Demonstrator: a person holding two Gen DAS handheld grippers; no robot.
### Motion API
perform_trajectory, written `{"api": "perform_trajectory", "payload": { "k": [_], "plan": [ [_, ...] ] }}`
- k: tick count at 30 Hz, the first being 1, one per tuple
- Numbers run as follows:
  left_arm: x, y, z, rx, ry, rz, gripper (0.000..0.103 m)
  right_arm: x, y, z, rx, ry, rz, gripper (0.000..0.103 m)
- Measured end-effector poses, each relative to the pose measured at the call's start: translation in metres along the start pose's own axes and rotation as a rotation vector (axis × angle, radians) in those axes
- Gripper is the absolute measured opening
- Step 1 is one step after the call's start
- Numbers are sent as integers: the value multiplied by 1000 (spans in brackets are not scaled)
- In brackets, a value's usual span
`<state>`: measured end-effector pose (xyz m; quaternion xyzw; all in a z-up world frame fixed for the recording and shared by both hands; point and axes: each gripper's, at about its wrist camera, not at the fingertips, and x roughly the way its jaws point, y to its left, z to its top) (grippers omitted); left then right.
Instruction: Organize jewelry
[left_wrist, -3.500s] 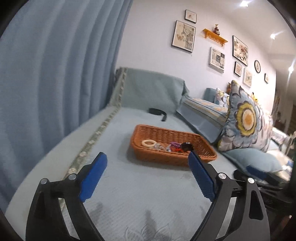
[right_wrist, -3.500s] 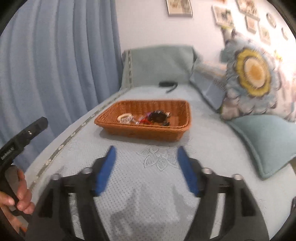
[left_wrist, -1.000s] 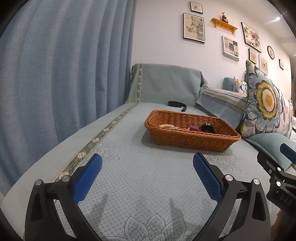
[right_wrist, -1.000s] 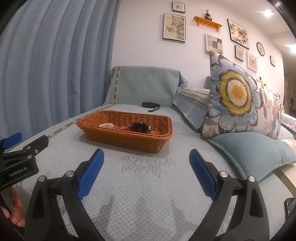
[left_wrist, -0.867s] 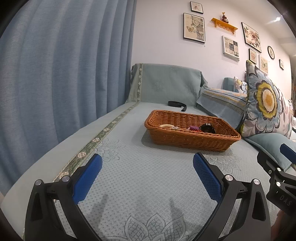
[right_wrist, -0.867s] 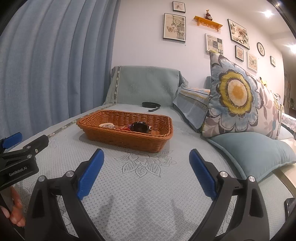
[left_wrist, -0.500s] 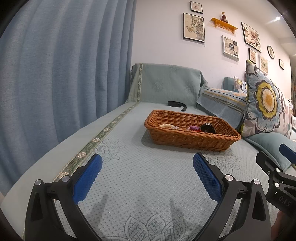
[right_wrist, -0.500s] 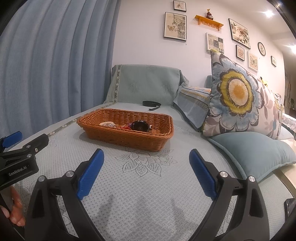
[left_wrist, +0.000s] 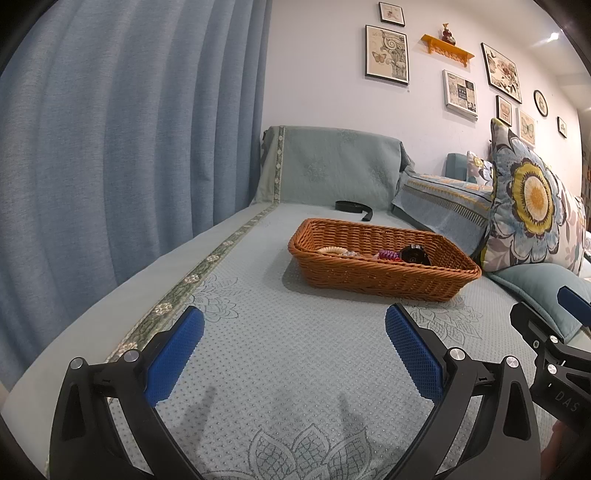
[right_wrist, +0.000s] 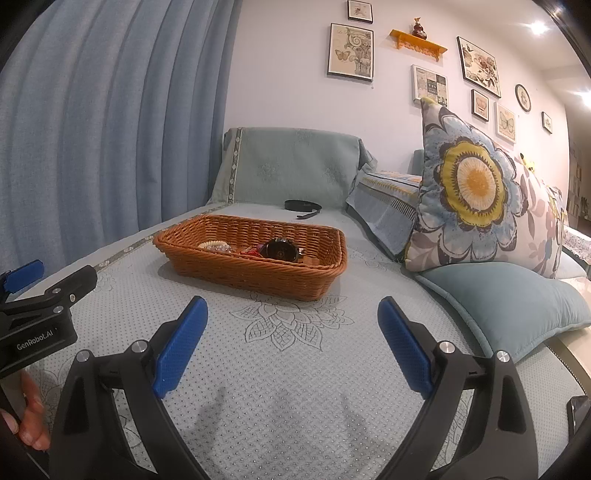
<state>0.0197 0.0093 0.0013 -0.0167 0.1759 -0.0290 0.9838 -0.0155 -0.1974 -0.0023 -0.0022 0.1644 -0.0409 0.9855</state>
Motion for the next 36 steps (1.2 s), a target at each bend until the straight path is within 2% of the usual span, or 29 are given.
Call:
{"api": "perform_trajectory", "payload": {
  "k": [36],
  "plan": [
    [1, 9, -4, -12, 6, 2, 95, 4, -8, -2, -1, 18, 16, 89]
  ]
}}
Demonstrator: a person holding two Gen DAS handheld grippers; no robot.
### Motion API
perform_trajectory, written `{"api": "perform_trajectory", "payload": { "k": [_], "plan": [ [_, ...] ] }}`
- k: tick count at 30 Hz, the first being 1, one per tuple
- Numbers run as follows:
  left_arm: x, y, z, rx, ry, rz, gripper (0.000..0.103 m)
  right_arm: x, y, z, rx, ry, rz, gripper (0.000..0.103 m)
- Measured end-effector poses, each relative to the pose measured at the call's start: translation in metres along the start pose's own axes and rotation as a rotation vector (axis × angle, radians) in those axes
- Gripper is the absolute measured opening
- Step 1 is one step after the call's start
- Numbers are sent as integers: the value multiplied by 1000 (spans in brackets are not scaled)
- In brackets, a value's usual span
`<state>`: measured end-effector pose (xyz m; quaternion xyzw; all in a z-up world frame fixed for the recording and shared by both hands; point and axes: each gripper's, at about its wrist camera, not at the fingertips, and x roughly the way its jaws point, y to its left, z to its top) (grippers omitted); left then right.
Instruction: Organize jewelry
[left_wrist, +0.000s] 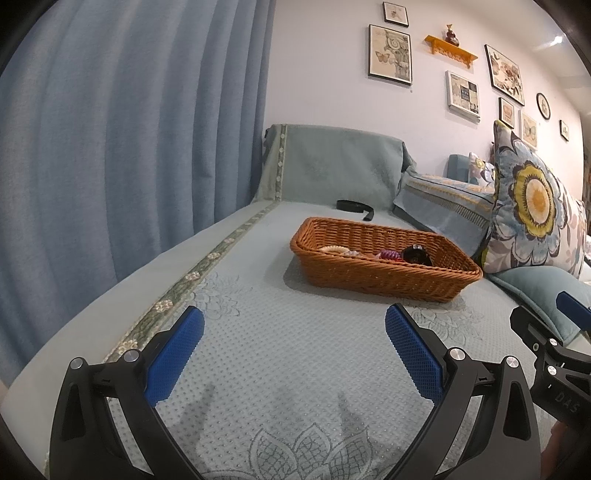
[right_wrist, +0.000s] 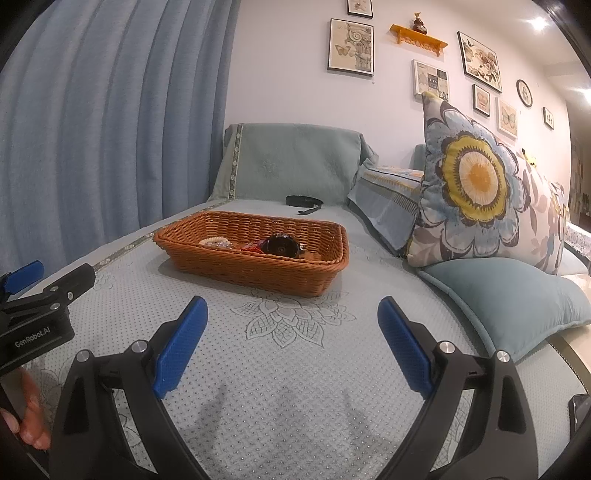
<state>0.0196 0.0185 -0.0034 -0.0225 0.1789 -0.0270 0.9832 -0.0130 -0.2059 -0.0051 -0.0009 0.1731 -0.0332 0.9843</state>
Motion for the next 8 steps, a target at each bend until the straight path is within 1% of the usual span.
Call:
{"api": "perform_trajectory", "payload": {
  "k": [2, 8],
  "plan": [
    [-1, -2, 1, 1, 2, 14, 95, 0, 0, 0, -1, 0, 0, 89],
    [-2, 1, 2, -10, 6, 16, 95, 0, 0, 0, 0, 1, 0, 89]
  ]
}}
